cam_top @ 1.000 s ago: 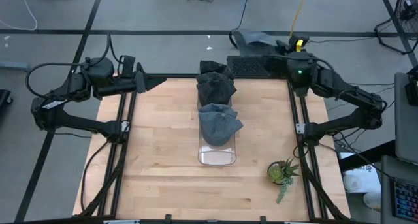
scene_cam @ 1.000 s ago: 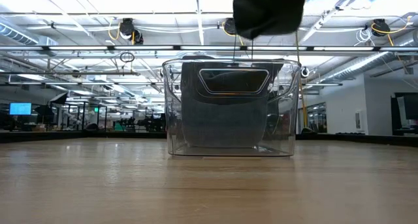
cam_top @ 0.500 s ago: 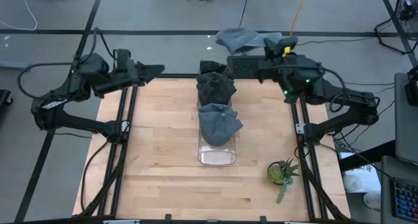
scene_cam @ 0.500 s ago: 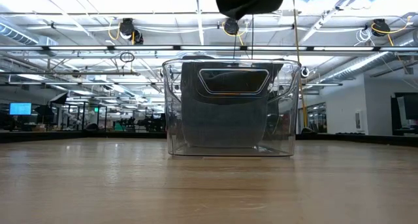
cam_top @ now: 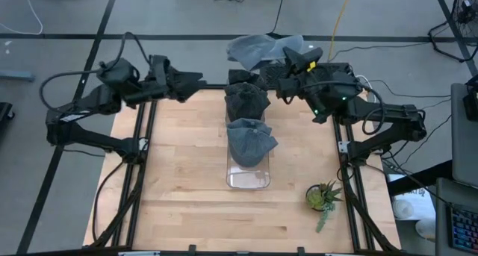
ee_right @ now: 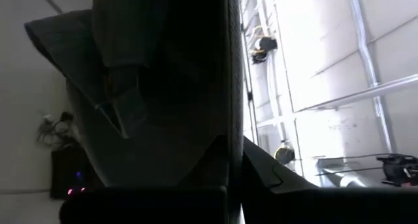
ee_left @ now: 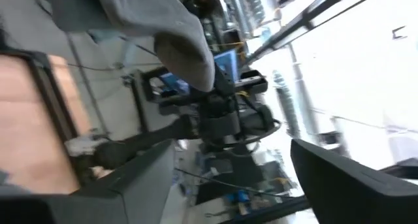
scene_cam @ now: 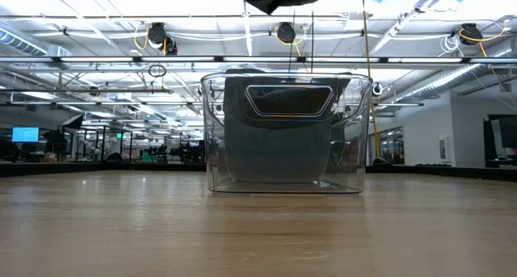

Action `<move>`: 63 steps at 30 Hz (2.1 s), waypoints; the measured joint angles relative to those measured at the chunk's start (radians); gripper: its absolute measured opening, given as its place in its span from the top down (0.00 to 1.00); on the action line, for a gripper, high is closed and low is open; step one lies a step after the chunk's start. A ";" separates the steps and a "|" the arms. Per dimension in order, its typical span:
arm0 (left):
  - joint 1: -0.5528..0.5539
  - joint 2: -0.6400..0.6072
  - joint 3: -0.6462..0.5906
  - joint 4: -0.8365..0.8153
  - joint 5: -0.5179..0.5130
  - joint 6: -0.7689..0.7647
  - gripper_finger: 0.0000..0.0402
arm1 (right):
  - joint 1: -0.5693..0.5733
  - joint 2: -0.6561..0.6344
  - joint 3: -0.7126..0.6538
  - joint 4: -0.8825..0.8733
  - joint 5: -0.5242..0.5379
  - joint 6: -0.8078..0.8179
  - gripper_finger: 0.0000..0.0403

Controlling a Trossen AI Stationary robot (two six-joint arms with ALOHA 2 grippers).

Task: Pick & Place hat
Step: Put the blue cap into the bottom transparent bin

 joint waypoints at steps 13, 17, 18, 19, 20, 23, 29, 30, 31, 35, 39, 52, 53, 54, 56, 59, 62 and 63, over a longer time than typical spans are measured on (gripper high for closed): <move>0.073 0.137 0.000 0.298 0.001 -0.148 0.20 | 0.000 -0.005 0.000 0.260 -0.129 -0.127 1.00; 0.110 0.159 0.000 0.368 0.000 -0.192 0.22 | 0.001 -0.005 0.000 0.271 -0.154 -0.140 1.00; 0.117 0.163 0.000 0.377 0.001 -0.195 0.21 | 0.004 -0.005 0.000 0.270 -0.158 -0.141 1.00; 0.125 0.165 0.000 0.381 0.001 -0.201 0.21 | 0.006 -0.005 0.000 0.270 -0.163 -0.141 1.00; 0.132 0.170 0.000 0.386 0.001 -0.213 0.21 | 0.007 -0.005 0.000 0.268 -0.174 -0.141 1.00; 0.145 0.183 0.000 0.410 0.006 -0.227 0.19 | 0.026 -0.005 0.000 0.267 -0.178 -0.146 1.00; 0.156 0.213 0.000 0.443 0.016 -0.238 0.21 | 0.061 -0.005 0.000 0.265 -0.179 -0.148 1.00; 0.156 0.219 0.000 0.449 0.023 -0.240 0.22 | 0.066 -0.005 0.000 0.265 -0.179 -0.148 1.00; 0.156 0.226 0.000 0.467 0.035 -0.240 0.23 | 0.070 -0.005 0.000 0.265 -0.179 -0.148 1.00; 0.156 0.250 0.000 0.507 0.092 -0.263 0.29 | 0.086 -0.005 0.000 0.255 -0.178 -0.148 1.00; 0.156 0.260 0.000 0.515 0.096 -0.290 0.41 | 0.102 -0.005 0.000 0.254 -0.177 -0.148 1.00; 0.163 0.259 0.000 0.513 0.095 -0.281 0.85 | 0.104 -0.005 0.000 0.253 -0.173 -0.148 1.00; 0.163 0.259 0.000 0.513 0.102 -0.273 0.88 | 0.104 -0.006 0.000 0.249 -0.173 -0.148 1.00; 0.163 0.259 0.000 0.513 0.111 -0.263 0.91 | 0.104 -0.006 0.000 0.245 -0.173 -0.148 1.00; 0.163 0.259 0.000 0.513 0.125 -0.234 0.97 | 0.104 -0.006 0.000 0.235 -0.173 -0.148 0.99; 0.165 0.259 0.000 0.512 0.154 -0.211 0.96 | 0.104 -0.006 0.000 0.232 -0.173 -0.148 0.97; 0.175 0.259 0.000 0.511 0.174 -0.218 0.94 | 0.104 -0.006 0.000 0.229 -0.174 -0.136 0.95; 0.179 0.259 0.000 0.514 0.177 -0.218 0.95 | 0.104 -0.006 0.000 0.223 -0.174 -0.119 0.94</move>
